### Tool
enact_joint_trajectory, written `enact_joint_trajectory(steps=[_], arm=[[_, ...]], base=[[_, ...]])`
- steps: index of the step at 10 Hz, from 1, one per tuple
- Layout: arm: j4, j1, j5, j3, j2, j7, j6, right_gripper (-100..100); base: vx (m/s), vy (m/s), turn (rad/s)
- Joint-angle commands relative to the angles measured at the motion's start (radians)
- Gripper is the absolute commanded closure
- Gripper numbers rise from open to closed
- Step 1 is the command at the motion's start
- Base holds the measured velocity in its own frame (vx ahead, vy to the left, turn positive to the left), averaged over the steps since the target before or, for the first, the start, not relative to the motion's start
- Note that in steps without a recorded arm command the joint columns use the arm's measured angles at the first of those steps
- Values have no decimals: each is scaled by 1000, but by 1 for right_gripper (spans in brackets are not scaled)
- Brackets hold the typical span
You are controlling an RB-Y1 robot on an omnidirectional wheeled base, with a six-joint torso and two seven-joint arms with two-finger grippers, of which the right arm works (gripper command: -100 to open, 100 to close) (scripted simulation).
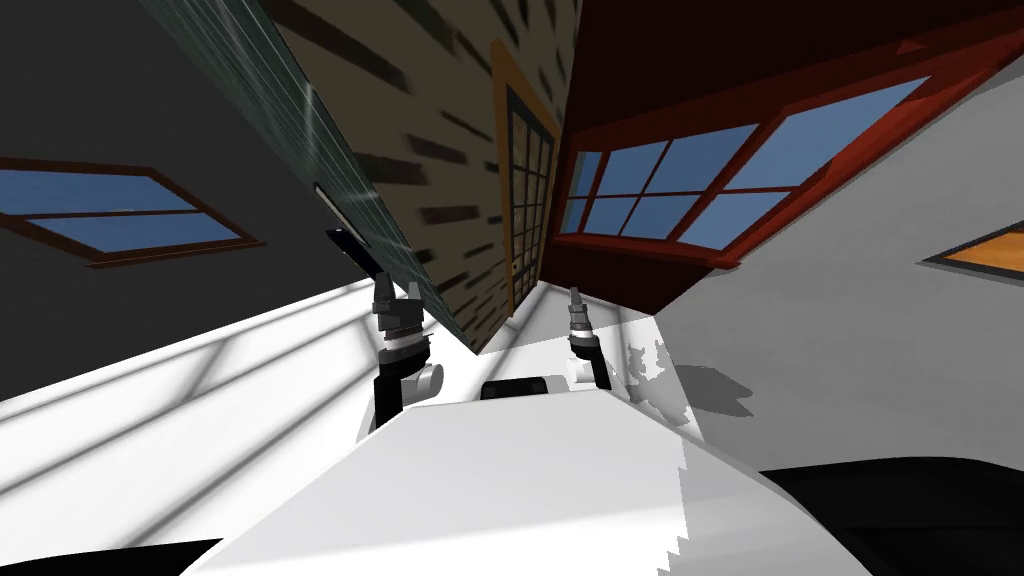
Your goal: Pull the door open
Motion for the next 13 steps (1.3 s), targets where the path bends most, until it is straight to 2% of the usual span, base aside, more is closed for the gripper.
enact_joint_trajectory(steps=[1,13], arm=[[33,-13,-8,6,-9,22,-7,-100],[295,-106,-70,58,-69,192,-68,-100]], base=[[78,-36,126],[83,-60,136]])
